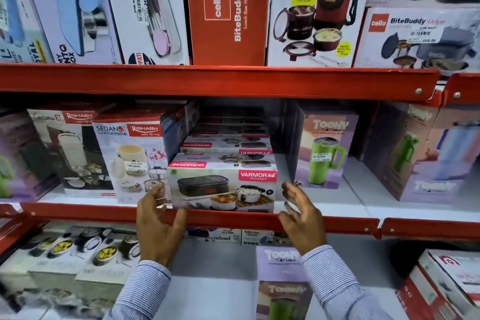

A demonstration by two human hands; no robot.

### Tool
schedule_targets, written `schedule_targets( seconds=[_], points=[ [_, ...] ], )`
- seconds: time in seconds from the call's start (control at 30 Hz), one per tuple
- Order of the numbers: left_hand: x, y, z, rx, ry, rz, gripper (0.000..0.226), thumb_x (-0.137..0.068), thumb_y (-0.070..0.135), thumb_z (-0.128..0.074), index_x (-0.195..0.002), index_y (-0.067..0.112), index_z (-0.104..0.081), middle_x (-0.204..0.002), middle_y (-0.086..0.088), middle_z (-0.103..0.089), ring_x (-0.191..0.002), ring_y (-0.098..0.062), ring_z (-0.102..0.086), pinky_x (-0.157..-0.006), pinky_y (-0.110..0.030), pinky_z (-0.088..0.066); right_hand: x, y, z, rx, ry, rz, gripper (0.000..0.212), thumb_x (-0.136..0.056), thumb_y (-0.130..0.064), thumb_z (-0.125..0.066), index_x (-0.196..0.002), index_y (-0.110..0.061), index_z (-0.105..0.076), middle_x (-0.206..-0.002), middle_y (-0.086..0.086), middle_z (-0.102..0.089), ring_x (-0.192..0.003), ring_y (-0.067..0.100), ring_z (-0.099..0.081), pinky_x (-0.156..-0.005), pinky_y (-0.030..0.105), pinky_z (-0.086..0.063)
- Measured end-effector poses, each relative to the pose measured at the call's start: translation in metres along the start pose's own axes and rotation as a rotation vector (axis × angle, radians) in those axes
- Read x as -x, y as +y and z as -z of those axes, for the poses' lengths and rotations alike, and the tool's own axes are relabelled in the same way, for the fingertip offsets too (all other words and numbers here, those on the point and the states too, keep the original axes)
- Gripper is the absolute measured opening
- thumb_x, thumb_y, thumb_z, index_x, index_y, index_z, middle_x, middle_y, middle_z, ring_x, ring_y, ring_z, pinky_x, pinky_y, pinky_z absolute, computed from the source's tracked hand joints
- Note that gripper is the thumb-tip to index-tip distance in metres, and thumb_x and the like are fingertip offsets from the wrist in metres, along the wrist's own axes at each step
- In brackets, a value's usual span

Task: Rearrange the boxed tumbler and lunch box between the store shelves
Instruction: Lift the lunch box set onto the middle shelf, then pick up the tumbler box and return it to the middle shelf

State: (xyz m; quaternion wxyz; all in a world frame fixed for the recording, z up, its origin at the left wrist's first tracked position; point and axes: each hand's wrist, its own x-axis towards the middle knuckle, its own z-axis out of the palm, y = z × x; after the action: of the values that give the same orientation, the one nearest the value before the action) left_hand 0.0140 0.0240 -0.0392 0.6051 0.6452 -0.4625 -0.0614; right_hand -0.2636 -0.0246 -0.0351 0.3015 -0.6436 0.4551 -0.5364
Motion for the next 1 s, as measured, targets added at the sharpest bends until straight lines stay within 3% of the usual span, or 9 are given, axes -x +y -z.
schedule_targets(
  seconds=[0.13,0.3,0.37,0.47,0.57,0.67,0.8,0.9,1.0],
  points=[
    [0.074,-0.039,-0.01,0.004,0.008,0.058,0.038,-0.08,0.008,-0.075,-0.112,0.017,-0.058,-0.106,-0.01,-0.061,-0.084,-0.02,-0.065,-0.074,-0.005,-0.049,0.063,0.05,0.042,0.027,0.136,-0.075,0.061,-0.079,0.02,-0.052,-0.114,-0.027,-0.068,-0.115,-0.009,-0.074,-0.107,0.005,-0.069,-0.093,0.018,-0.053],
    [0.11,-0.058,-0.048,0.011,-0.346,0.156,0.045,-0.08,0.0,-0.075,-0.114,0.021,-0.054,-0.11,-0.01,-0.064,-0.094,-0.031,-0.066,-0.077,-0.038,-0.059,0.073,0.101,0.059,0.14,0.286,-0.146,0.058,-0.078,0.014,-0.062,-0.087,-0.043,-0.068,-0.086,-0.011,-0.077,-0.08,0.011,-0.072,-0.075,0.017,-0.057],
    [0.138,-0.069,-0.069,-0.004,-0.546,0.299,0.049,-0.08,0.001,-0.074,-0.119,0.022,-0.052,-0.122,-0.011,-0.064,-0.098,-0.028,-0.067,-0.071,-0.026,-0.057,0.089,0.132,0.06,0.187,0.278,-0.292,0.057,-0.076,0.019,-0.059,-0.093,-0.036,-0.063,-0.095,0.006,-0.075,-0.086,0.028,-0.07,-0.077,0.027,-0.056],
    [0.163,-0.083,-0.1,-0.012,-0.758,0.435,0.058,-0.081,0.008,-0.077,-0.128,0.022,-0.047,-0.135,-0.009,-0.058,-0.107,-0.028,-0.063,-0.079,-0.026,-0.054,0.108,0.162,0.056,0.177,-0.014,-0.55,0.059,-0.077,0.02,-0.054,-0.124,-0.016,-0.053,-0.122,0.008,-0.062,-0.111,0.032,-0.062,-0.08,0.03,-0.052],
    [0.171,-0.084,-0.118,-0.036,-0.882,0.504,0.077,-0.076,0.017,-0.086,-0.139,0.017,-0.042,-0.132,-0.004,-0.054,-0.12,-0.034,-0.059,-0.095,-0.038,-0.054,0.116,0.173,0.046,0.202,-0.275,-0.662,0.068,-0.079,0.016,-0.053,-0.137,-0.019,-0.047,-0.127,0.0,-0.059,-0.118,0.022,-0.059,-0.084,0.025,-0.052],
    [0.177,-0.085,-0.127,-0.005,-0.872,0.487,0.064,-0.079,0.008,-0.082,-0.132,0.014,-0.047,-0.132,-0.011,-0.067,-0.11,-0.031,-0.069,-0.095,-0.039,-0.06,0.121,0.171,0.038,0.15,-0.311,-0.639,0.061,-0.076,0.018,-0.055,-0.119,-0.025,-0.06,-0.118,0.003,-0.07,-0.098,0.015,-0.068,-0.071,0.01,-0.053],
    [0.183,-0.071,-0.114,0.003,-0.798,0.371,0.045,-0.087,0.002,-0.068,-0.122,0.026,-0.054,-0.125,-0.009,-0.074,-0.089,-0.005,-0.07,-0.063,-0.006,-0.054,0.128,0.16,0.044,0.107,-0.24,-0.545,0.058,-0.077,0.012,-0.064,-0.093,-0.044,-0.065,-0.096,-0.019,-0.076,-0.097,0.017,-0.073,-0.079,0.015,-0.056],
    [0.181,-0.049,-0.089,0.051,-0.714,0.209,0.046,-0.086,0.009,-0.071,-0.125,0.03,-0.06,-0.119,-0.002,-0.076,-0.09,-0.006,-0.073,-0.065,-0.01,-0.056,0.135,0.135,0.061,0.084,-0.212,-0.396,0.052,-0.08,-0.005,-0.071,-0.098,-0.053,-0.066,-0.097,-0.034,-0.073,-0.094,0.0,-0.072,-0.075,0.011,-0.056],
    [0.169,-0.017,-0.065,0.102,-0.585,0.057,0.046,-0.08,0.025,-0.074,-0.125,0.026,-0.067,-0.107,0.004,-0.077,-0.086,-0.004,-0.073,-0.066,-0.013,-0.058,0.133,0.094,0.078,0.023,-0.108,-0.232,0.043,-0.078,-0.027,-0.077,-0.115,-0.046,-0.067,-0.107,-0.028,-0.073,-0.096,0.0,-0.072,-0.072,0.016,-0.058]
  ],
)
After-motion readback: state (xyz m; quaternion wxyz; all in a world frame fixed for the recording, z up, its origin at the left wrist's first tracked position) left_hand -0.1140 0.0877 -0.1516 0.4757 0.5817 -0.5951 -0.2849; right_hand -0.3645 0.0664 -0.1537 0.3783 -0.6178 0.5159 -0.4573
